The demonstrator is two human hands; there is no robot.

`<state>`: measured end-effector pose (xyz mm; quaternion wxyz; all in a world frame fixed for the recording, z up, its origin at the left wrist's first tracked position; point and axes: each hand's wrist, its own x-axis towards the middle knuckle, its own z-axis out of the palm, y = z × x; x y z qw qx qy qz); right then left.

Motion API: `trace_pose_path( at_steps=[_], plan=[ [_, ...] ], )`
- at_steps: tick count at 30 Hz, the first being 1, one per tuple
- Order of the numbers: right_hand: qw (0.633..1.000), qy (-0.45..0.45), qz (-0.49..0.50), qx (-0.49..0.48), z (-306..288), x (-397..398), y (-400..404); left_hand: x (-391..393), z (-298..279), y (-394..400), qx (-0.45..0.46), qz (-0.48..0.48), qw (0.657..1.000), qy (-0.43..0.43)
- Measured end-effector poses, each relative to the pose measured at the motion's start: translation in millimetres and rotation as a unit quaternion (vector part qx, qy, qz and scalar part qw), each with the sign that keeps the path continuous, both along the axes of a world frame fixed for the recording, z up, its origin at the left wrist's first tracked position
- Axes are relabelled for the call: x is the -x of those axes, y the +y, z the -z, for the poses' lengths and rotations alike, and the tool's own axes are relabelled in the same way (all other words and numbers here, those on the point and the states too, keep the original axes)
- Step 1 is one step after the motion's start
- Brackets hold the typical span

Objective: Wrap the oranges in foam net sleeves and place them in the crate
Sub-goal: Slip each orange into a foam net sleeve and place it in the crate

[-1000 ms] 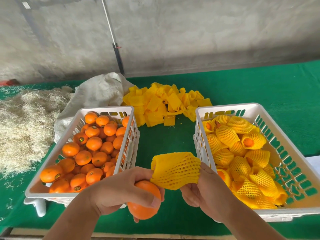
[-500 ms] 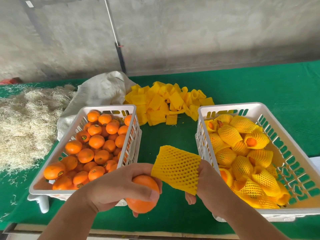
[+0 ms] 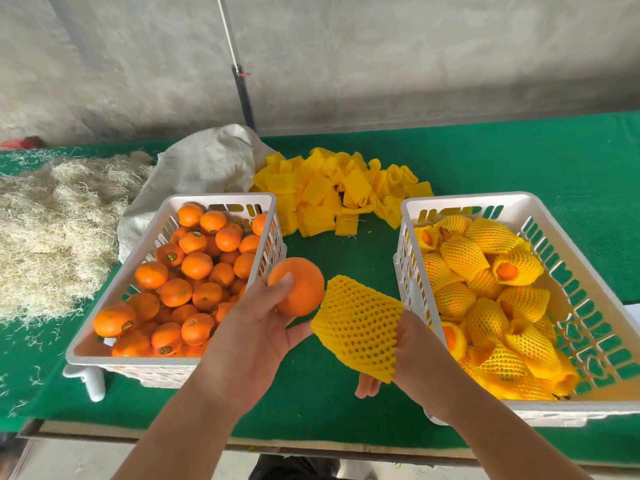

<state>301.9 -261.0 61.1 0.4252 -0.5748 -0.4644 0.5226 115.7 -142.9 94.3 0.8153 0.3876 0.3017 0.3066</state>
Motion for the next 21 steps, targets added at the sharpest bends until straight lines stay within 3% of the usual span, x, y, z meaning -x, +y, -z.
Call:
trace_pose_path(
  at_steps=[3,10,14,21],
  plan=[
    [1.000,0.013,0.009,-0.001,-2,4,0,-3,3,-6,-0.047,-0.026,0.998,0.038],
    [0.997,-0.073,0.025,0.001,11,-5,8,4,6,-10,-0.136,-0.014,0.980,0.145],
    [0.994,-0.103,0.041,-0.002,7,2,9,6,8,-11,-0.149,-0.017,0.973,0.174],
    [0.963,-0.269,-0.017,0.009,16,1,-3,7,11,-10,-0.121,0.011,0.974,0.190]
  ],
)
